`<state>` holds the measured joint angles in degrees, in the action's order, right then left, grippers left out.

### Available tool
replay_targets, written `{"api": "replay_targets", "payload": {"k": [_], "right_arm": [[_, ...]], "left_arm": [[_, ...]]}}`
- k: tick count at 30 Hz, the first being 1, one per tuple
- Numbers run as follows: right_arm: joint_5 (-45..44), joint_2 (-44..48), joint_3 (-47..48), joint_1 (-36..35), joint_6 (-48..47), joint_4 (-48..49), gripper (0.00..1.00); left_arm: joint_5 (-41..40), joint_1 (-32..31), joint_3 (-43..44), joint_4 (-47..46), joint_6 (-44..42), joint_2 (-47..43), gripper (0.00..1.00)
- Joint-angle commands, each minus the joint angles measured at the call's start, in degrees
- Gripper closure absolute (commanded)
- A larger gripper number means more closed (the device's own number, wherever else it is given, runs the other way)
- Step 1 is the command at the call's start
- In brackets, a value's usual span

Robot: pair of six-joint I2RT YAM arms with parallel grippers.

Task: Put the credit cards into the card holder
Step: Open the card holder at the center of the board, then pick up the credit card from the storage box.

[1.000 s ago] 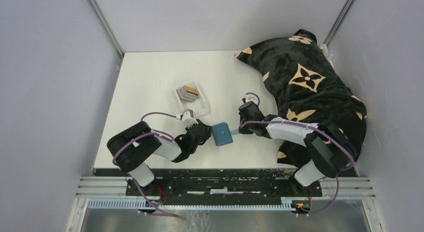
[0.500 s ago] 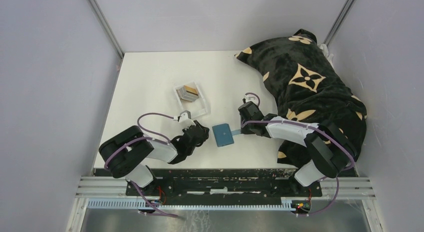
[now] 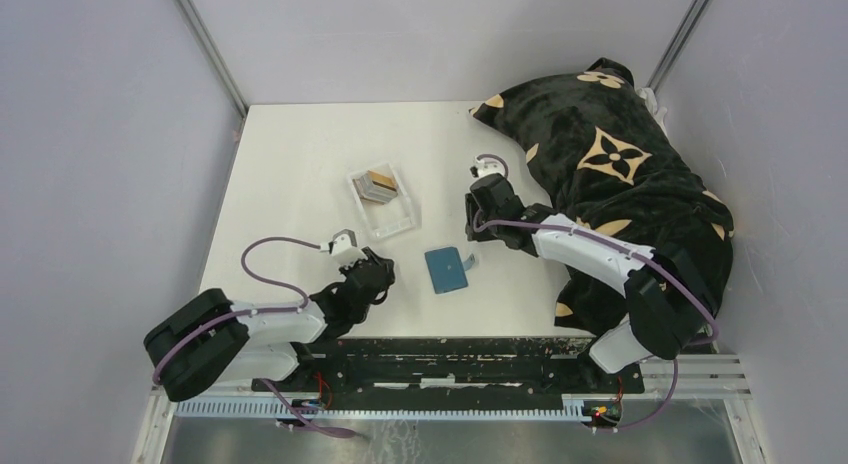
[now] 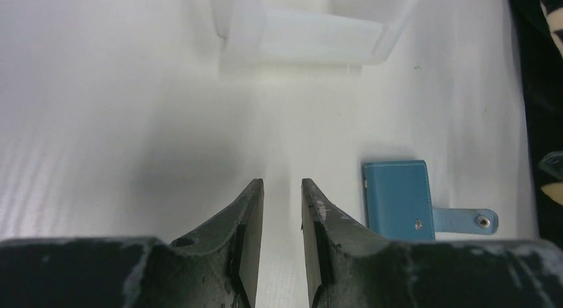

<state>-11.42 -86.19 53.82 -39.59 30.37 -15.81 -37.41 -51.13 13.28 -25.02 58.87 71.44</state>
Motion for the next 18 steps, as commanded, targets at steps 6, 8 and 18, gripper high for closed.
{"api": "replay_targets", "payload": {"k": [6, 8, 18], "right_arm": [[4.3, -11.0, 23.6, -3.7, -8.2, -2.4, 0.63], [6.4, -15.7, 30.6, -4.0, -9.8, -4.3, 0.63], [16.0, -36.4, 60.1, -4.3, -14.4, -11.7, 0.58]], "left_arm": [[-13.5, 0.0, 0.0, 11.0, 2.7, -9.8, 0.61], [-14.3, 0.7, 1.6, 12.4, 2.1, -9.7, 0.58], [-1.6, 15.4, 5.7, 9.1, -4.1, -9.3, 0.4]]}}
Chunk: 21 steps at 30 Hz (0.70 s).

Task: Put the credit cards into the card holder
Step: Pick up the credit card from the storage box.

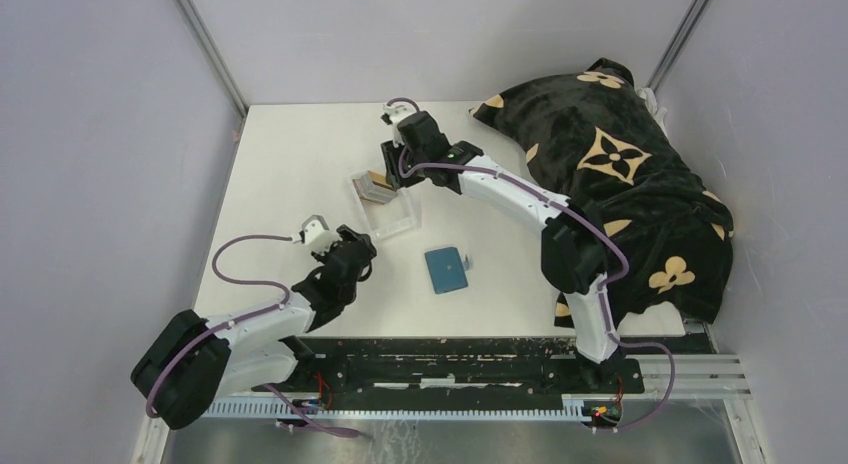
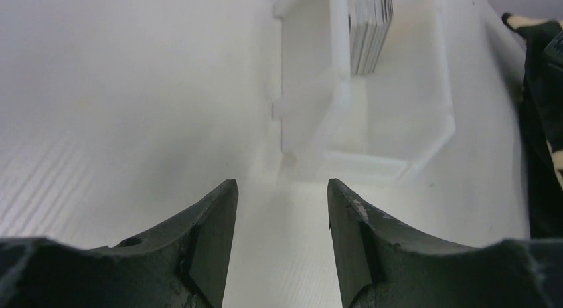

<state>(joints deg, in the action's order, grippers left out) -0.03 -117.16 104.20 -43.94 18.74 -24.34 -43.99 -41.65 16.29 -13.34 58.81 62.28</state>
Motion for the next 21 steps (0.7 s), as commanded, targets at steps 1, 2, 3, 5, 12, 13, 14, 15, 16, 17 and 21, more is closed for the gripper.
{"api": "replay_targets", "payload": {"k": [1, 2, 3, 5, 12, 13, 14, 15, 16, 17, 21], "right_arm": [[5.3, -7.5, 12.5, 0.0, -3.0, -3.7, 0.58], [5.9, -9.4, 15.0, 0.0, -3.1, -4.5, 0.57], [6.4, -11.4, 17.8, 0.0, -3.0, -5.4, 0.56], [7.7, -14.9, 22.6, 0.0, -2.7, -6.5, 0.54], [9.0, -24.4, 33.4, 0.1, -0.8, -7.3, 0.45], [8.9, -25.0, 34.1, 0.1, -0.8, -7.3, 0.43], [8.8, -25.7, 34.9, 0.2, -0.8, -7.3, 0.42], [8.5, -26.3, 35.7, 0.2, -0.8, -7.4, 0.41], [8.5, -27.1, 36.4, 0.3, -0.7, -7.4, 0.41], [8.5, -27.6, 37.1, 0.4, -0.6, -7.4, 0.4], [8.1, -29.6, 39.7, 0.8, -0.1, -7.9, 0.37]], "left_arm": [[6.1, 7.6, 3.1, -2.9, -4.3, 0.0, 0.38], [6.9, 9.1, 3.5, -3.0, -4.6, 0.2, 0.36], [7.5, 10.1, 4.0, -3.2, -5.1, 0.5, 0.35], [8.4, 11.8, 5.1, -3.5, -5.7, 1.5, 0.33], [11.9, 16.4, 8.0, -7.2, -5.6, 8.2, 0.32], [12.6, 17.0, 8.2, -7.7, -5.4, 9.2, 0.32], [13.2, 17.7, 8.3, -8.4, -5.2, 10.4, 0.32], [13.9, 18.4, 8.4, -9.1, -5.0, 11.3, 0.32], [14.7, 19.1, 8.5, -10.0, -4.7, 12.1, 0.32], [15.6, 19.9, 8.5, -11.2, -4.6, 12.9, 0.32], [19.6, 22.7, 8.7, -16.1, -4.3, 15.9, 0.32]]}}
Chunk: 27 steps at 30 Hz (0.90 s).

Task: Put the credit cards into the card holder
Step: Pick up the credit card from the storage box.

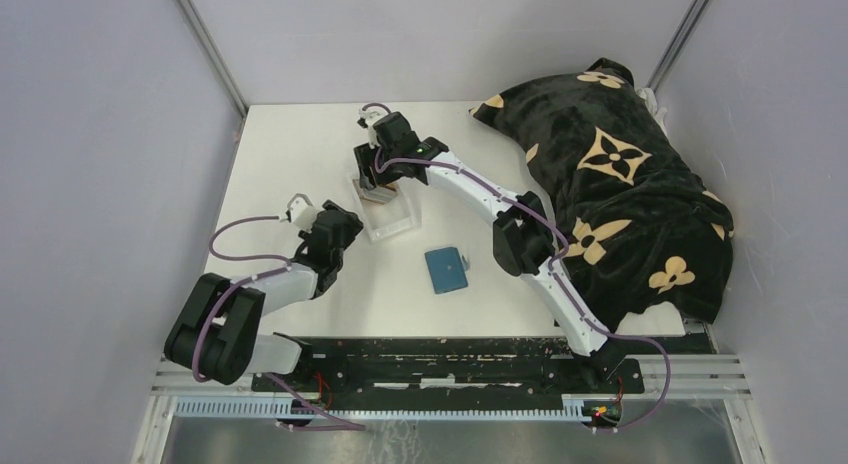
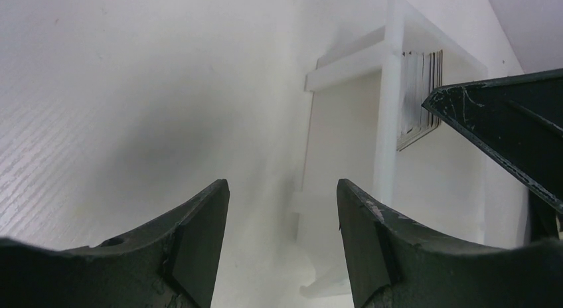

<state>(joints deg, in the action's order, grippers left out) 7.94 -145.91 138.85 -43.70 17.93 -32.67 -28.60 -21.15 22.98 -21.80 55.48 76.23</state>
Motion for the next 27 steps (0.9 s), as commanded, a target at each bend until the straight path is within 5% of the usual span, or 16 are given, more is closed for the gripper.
{"api": "replay_targets", "payload": {"k": [1, 12, 27], "right_arm": [[0.2, -1.6, 5.8, 0.6, 0.8, 0.1, 0.36], [0.4, -6.0, 8.9, 1.4, 3.1, -1.7, 0.35], [4.5, -0.7, 1.1, 1.8, 6.8, 0.9, 0.51]], "left_arm": [[4.8, 2.7, 2.1, -8.7, -1.0, 2.7, 0.32], [11.9, 5.2, 2.2, -19.7, 0.1, 9.4, 0.32], [15.8, 5.7, 1.8, -23.1, 1.5, 12.3, 0.35]]}}
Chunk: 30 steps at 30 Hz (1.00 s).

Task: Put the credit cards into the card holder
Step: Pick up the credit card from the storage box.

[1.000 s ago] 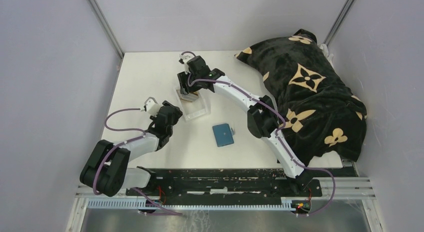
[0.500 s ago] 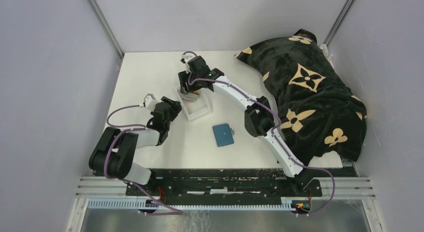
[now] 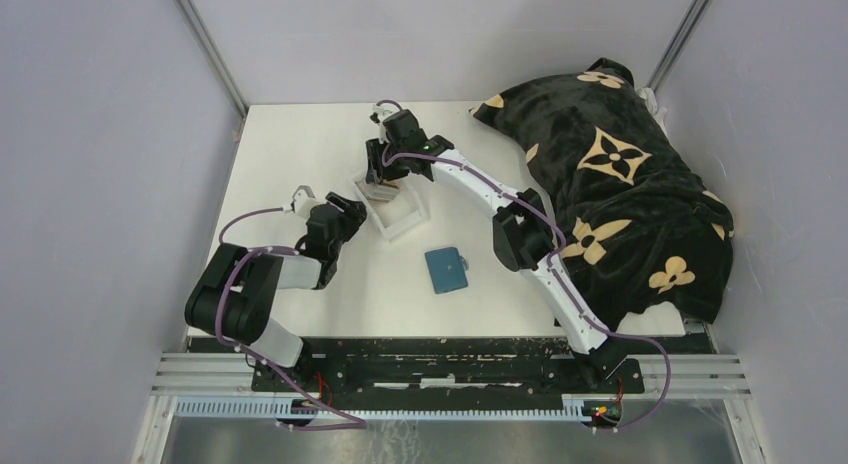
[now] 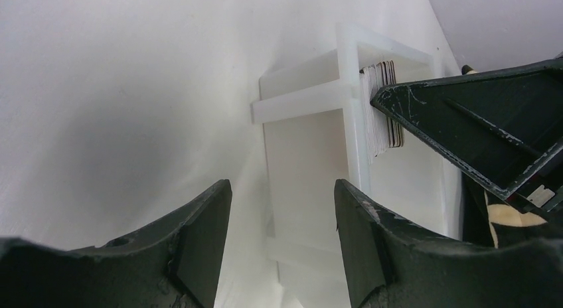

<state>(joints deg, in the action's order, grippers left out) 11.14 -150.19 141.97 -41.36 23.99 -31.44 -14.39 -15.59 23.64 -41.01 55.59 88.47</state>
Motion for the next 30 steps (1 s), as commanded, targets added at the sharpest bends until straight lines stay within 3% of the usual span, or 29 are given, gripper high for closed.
{"api": "replay_targets", "payload": {"k": [1, 19, 30], "right_arm": [[1.2, 4.6, -2.4, -0.7, 0.7, -0.2, 0.51], [0.9, 10.6, -7.0, -1.3, 0.1, 0.8, 0.52], [0.6, 10.3, -7.7, -1.3, -1.5, -0.9, 0.64]], "left_arm": [[1.6, 0.2, 1.2, -3.8, 1.4, 0.0, 0.35], [2.2, 0.2, 1.5, -2.7, 1.4, -0.2, 0.37], [3.4, 0.1, 2.0, -3.1, 1.7, 0.5, 0.38]]}}
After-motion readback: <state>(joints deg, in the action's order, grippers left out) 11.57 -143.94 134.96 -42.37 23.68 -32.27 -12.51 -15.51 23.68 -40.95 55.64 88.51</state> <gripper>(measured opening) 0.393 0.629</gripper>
